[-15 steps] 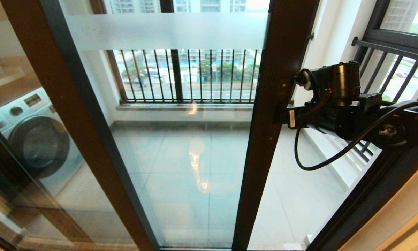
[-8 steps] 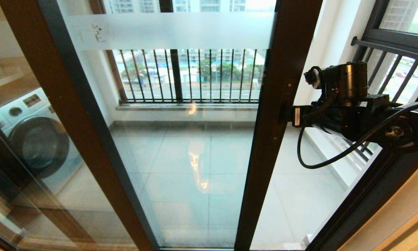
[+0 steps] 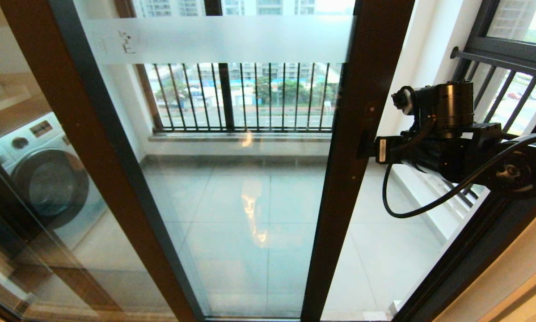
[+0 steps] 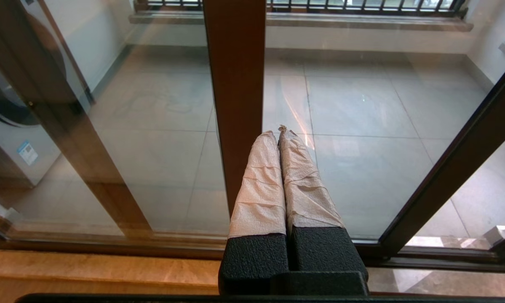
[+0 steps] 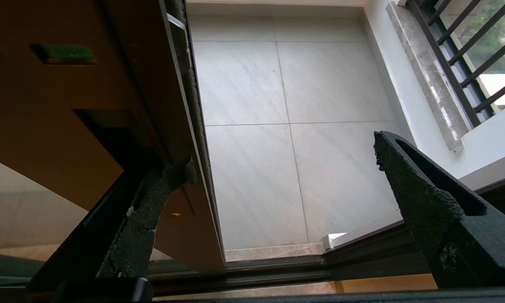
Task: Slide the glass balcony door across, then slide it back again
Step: Close the slid door
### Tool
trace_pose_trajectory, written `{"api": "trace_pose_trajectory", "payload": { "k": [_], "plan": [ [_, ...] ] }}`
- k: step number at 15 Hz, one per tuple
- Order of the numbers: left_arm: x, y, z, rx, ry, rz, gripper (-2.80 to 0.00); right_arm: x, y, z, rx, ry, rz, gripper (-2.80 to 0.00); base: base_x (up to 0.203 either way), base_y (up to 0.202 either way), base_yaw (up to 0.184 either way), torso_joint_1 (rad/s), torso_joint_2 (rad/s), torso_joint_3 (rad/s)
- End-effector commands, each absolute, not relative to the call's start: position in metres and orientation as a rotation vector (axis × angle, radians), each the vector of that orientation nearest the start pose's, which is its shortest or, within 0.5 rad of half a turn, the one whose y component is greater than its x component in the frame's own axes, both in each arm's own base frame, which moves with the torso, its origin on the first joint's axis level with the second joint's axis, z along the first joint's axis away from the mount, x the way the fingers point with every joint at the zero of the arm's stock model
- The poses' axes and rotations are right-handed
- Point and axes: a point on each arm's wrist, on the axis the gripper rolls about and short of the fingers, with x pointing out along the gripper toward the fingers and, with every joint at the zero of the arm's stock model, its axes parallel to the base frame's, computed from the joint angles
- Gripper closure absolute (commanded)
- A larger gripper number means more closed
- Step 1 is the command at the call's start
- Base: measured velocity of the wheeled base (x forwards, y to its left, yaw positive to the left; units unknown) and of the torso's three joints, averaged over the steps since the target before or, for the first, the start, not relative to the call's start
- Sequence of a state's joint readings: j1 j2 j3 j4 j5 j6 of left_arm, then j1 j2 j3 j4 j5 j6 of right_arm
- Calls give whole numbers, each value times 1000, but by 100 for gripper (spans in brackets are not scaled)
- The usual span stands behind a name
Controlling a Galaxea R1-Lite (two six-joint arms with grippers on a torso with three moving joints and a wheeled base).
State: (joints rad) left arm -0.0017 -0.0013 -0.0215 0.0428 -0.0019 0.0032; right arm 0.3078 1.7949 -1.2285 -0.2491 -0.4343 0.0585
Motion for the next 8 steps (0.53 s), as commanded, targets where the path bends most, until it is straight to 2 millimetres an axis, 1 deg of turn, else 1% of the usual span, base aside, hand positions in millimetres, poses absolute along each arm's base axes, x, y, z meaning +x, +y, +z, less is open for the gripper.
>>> {"api": "trace_pose_trajectory", "payload": {
  "k": [1,8],
  "plan": [
    [-25,0,77,3,20,-3,0,337,92,230,-57,295,-150,-280,0,0,0,0,0,0],
    [-25,0,77,3,20,-3,0,340,77,233,-52,290,-191,-280,0,0,0,0,0,0]
  ]
}}
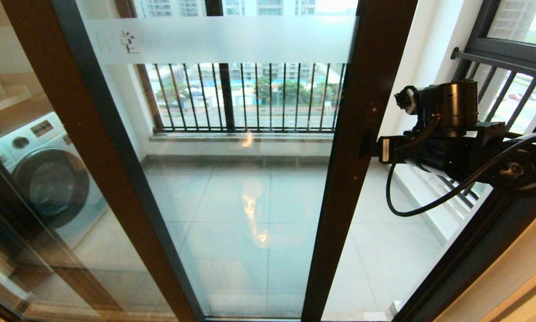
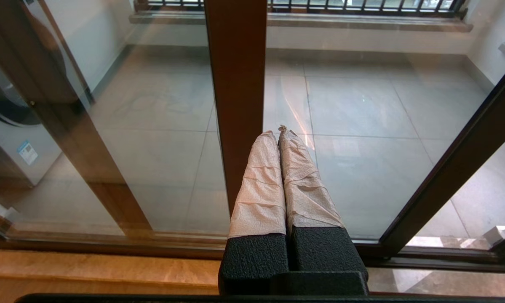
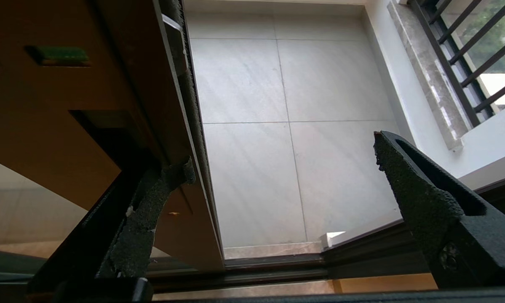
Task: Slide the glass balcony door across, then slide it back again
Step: Close the slid door
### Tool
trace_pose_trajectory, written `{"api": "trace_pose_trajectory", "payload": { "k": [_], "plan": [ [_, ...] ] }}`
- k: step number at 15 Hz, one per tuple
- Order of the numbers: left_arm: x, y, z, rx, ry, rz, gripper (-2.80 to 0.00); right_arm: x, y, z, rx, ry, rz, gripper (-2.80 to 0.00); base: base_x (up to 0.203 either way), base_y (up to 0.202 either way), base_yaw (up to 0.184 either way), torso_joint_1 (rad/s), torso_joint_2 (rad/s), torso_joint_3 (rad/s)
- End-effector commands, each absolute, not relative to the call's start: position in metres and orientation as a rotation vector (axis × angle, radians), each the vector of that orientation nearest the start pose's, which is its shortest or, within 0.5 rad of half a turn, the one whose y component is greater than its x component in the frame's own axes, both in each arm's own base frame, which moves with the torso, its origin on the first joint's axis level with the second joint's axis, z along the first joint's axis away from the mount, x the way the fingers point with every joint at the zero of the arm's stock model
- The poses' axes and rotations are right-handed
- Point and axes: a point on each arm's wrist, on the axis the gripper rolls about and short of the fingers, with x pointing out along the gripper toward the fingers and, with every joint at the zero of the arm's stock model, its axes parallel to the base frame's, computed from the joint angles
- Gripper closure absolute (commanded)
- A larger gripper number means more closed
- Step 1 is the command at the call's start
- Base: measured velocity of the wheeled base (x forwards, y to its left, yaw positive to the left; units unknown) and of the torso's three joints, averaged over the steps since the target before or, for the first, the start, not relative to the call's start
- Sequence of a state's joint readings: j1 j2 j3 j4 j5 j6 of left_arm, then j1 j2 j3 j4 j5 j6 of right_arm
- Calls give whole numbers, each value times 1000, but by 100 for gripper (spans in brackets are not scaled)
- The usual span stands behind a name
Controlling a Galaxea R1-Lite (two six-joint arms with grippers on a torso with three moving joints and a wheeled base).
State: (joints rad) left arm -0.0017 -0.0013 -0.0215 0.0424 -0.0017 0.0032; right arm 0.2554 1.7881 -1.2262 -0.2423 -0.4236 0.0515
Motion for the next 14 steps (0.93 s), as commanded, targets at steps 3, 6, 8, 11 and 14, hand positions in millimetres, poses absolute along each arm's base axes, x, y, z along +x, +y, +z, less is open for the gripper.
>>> {"api": "trace_pose_trajectory", "payload": {
  "k": [3,6,8,11,14],
  "plan": [
    [-25,0,77,3,20,-3,0,338,73,236,-56,284,-198,-280,0,0,0,0,0,0],
    [-25,0,77,3,20,-3,0,339,67,237,-61,284,-213,-280,0,0,0,0,0,0],
    [-25,0,77,3,21,-3,0,340,61,237,-63,284,-230,-280,0,0,0,0,0,0],
    [-25,0,77,3,20,-3,0,334,60,241,-61,277,-229,-280,0,0,0,0,0,0],
    [-24,0,77,3,21,-3,0,326,62,247,-52,258,-218,-280,0,0,0,0,0,0]
  ]
}}
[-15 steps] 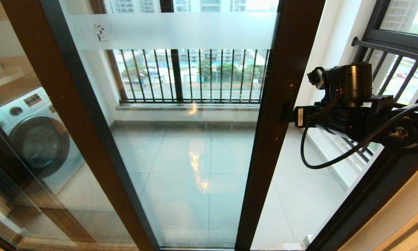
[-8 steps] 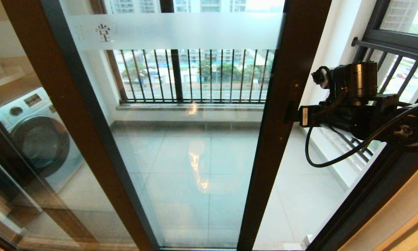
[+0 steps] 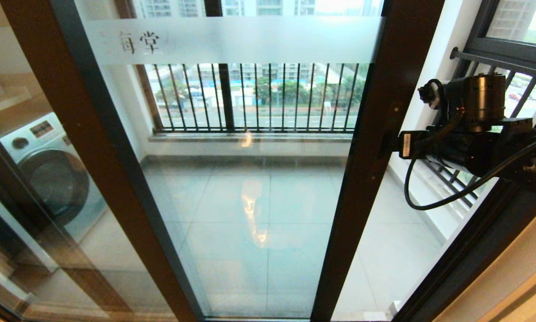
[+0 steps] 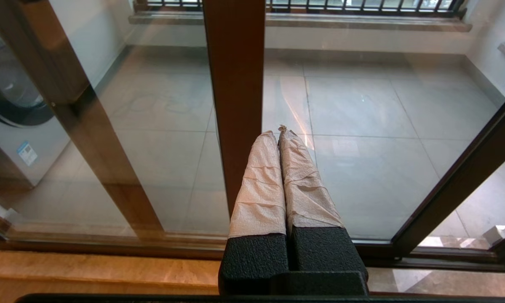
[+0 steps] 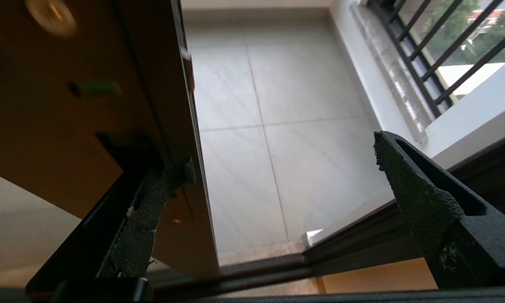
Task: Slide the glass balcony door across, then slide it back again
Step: Close the slid door
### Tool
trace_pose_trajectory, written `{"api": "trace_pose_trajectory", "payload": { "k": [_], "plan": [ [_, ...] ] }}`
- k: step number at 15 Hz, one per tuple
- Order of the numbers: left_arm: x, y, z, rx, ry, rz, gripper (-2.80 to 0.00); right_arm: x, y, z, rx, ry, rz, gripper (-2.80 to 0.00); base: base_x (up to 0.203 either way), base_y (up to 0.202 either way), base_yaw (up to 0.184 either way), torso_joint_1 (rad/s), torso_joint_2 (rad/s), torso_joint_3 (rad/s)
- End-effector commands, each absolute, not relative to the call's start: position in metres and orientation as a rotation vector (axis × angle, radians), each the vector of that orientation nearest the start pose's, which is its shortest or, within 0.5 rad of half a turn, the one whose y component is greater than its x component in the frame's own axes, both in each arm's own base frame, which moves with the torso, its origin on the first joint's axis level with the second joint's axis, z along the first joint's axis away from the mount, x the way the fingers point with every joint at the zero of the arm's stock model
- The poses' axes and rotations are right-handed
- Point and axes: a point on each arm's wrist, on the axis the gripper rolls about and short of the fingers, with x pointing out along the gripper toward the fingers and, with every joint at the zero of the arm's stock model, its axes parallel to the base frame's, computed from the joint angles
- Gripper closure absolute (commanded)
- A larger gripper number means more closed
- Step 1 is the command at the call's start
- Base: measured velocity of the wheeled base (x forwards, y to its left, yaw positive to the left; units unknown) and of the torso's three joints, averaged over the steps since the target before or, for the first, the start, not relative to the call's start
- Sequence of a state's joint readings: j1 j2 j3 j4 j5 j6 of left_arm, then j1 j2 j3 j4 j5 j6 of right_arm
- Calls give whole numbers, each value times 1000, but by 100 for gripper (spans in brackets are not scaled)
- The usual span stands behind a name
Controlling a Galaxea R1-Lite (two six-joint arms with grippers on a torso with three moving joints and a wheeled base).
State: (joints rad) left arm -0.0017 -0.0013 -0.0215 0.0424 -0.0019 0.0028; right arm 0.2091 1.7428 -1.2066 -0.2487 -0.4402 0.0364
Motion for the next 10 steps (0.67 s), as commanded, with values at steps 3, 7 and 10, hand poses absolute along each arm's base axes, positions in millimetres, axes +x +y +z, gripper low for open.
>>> {"api": "trace_pose_trajectory", "payload": {
  "k": [3,7,10],
  "plan": [
    [-25,0,77,3,21,-3,0,319,61,246,-59,267,-217,-280,0,0,0,0,0,0],
    [-25,0,77,3,20,-3,0,312,59,243,-75,280,-213,-280,0,0,0,0,0,0],
    [-25,0,77,3,20,-3,0,316,60,236,-80,299,-215,-280,0,0,0,0,0,0]
  ]
}}
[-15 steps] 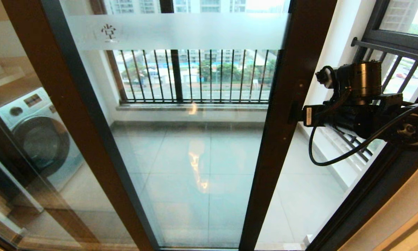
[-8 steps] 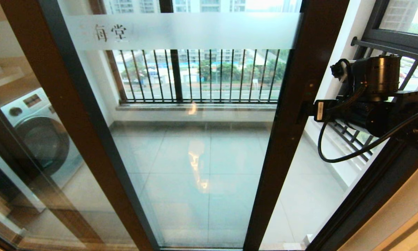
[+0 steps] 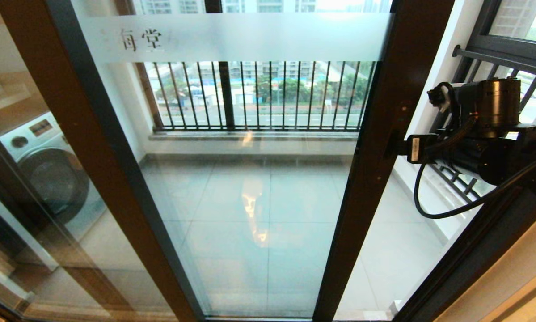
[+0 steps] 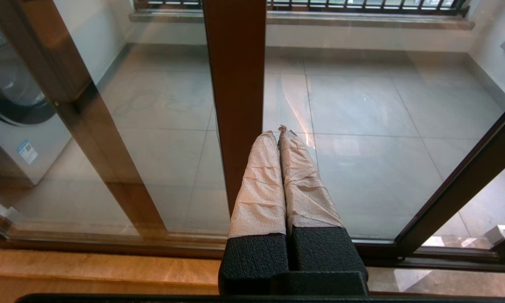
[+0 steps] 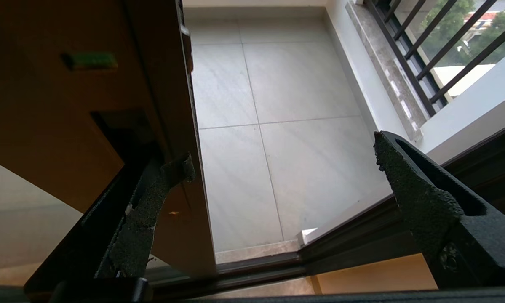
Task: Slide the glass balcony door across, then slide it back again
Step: Close the slid door
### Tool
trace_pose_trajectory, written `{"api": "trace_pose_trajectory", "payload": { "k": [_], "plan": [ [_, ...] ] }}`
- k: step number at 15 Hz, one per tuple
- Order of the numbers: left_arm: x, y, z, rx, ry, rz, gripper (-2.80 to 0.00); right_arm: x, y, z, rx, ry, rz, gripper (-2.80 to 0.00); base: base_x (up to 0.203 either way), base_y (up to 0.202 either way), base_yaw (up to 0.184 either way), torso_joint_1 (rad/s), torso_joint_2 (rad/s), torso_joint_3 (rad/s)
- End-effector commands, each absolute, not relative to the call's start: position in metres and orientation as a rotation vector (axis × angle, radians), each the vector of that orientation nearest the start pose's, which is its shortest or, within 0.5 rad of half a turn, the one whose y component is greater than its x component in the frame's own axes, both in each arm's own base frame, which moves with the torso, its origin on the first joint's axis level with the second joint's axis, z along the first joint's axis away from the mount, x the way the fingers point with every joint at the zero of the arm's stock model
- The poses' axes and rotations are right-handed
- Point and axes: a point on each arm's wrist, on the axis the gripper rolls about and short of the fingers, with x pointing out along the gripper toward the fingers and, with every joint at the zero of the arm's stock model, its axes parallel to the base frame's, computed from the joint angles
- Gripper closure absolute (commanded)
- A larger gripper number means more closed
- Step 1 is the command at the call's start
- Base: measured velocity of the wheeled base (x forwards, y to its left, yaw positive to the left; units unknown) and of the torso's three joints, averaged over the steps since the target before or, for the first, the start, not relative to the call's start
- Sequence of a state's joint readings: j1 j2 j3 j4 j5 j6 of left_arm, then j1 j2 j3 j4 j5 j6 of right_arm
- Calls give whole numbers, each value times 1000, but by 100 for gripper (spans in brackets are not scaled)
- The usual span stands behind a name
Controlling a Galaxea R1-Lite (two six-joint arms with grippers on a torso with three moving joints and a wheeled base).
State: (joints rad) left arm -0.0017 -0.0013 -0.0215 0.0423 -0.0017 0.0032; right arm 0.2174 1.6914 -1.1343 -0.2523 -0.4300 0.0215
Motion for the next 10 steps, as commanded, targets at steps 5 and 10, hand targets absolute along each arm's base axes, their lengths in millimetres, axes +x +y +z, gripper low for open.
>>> {"api": "trace_pose_trajectory", "payload": {
  "k": [5,10],
  "plan": [
    [-25,0,77,3,20,-3,0,318,53,238,-92,297,-237,-280,0,0,0,0,0,0],
    [-25,0,77,3,20,-3,0,321,41,241,-104,280,-272,-280,0,0,0,0,0,0]
  ]
}}
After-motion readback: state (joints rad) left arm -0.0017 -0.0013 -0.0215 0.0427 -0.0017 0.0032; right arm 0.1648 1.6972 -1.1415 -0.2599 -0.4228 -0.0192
